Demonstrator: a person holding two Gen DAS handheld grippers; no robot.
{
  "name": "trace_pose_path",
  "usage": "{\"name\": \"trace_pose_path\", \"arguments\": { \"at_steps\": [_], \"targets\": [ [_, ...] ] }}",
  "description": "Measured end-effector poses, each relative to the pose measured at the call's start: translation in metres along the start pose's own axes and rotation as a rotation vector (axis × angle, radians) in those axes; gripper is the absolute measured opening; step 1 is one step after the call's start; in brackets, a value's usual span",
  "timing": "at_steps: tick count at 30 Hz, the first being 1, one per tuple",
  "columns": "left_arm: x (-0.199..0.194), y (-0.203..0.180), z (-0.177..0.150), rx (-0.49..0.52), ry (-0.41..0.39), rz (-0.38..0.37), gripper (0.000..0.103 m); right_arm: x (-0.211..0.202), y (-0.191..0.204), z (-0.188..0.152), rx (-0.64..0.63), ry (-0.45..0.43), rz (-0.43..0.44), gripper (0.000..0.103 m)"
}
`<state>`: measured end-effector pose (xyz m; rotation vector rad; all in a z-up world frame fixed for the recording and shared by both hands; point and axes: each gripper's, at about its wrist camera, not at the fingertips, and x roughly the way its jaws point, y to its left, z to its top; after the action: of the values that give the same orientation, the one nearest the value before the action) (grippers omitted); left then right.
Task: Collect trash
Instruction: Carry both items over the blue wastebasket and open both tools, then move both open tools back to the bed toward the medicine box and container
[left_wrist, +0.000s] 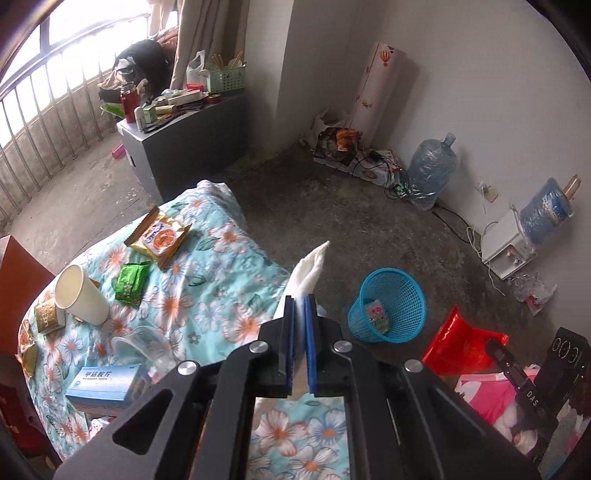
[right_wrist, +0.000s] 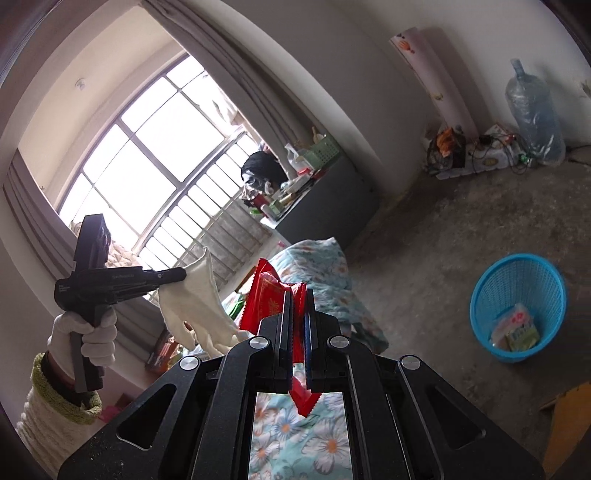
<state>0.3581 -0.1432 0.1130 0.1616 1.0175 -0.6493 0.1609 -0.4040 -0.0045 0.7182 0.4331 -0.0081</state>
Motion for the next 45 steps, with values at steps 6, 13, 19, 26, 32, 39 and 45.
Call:
{"name": "trace_pose_path", "arguments": {
  "at_steps": [6,13,19,26,32,39,45],
  "targets": [
    [0.027,-0.072,0.009,0.065,-0.002,-0.126,0.005,-0.032,-0.046,0.018,0.048,-0.109,-0.151,0.003],
    [0.117,-0.166,0.017,0.137,0.066,-0.231,0.005,-0.027,-0.112,0.025,0.128,-0.135,-0.312,0.003],
    [0.209,-0.241,0.016,0.194,0.127,-0.266,0.005,-0.003,-0.175,0.025,0.213,-0.092,-0.415,0.003],
    [0.283,-0.271,0.003,0.156,0.146,-0.281,0.056,0.034,-0.251,0.018,0.304,-0.029,-0.524,0.03],
    [0.286,-0.251,-0.002,0.11,0.14,-0.287,0.057,0.058,-0.278,0.0,0.309,0.055,-0.609,0.036],
    [0.216,-0.219,0.0,0.122,0.037,-0.347,0.057,0.041,-0.249,0.003,0.255,0.027,-0.572,0.039],
    [0.125,-0.175,-0.03,0.111,-0.03,-0.386,0.058,0.024,-0.193,0.023,0.146,0.001,-0.451,0.044]
  ]
}}
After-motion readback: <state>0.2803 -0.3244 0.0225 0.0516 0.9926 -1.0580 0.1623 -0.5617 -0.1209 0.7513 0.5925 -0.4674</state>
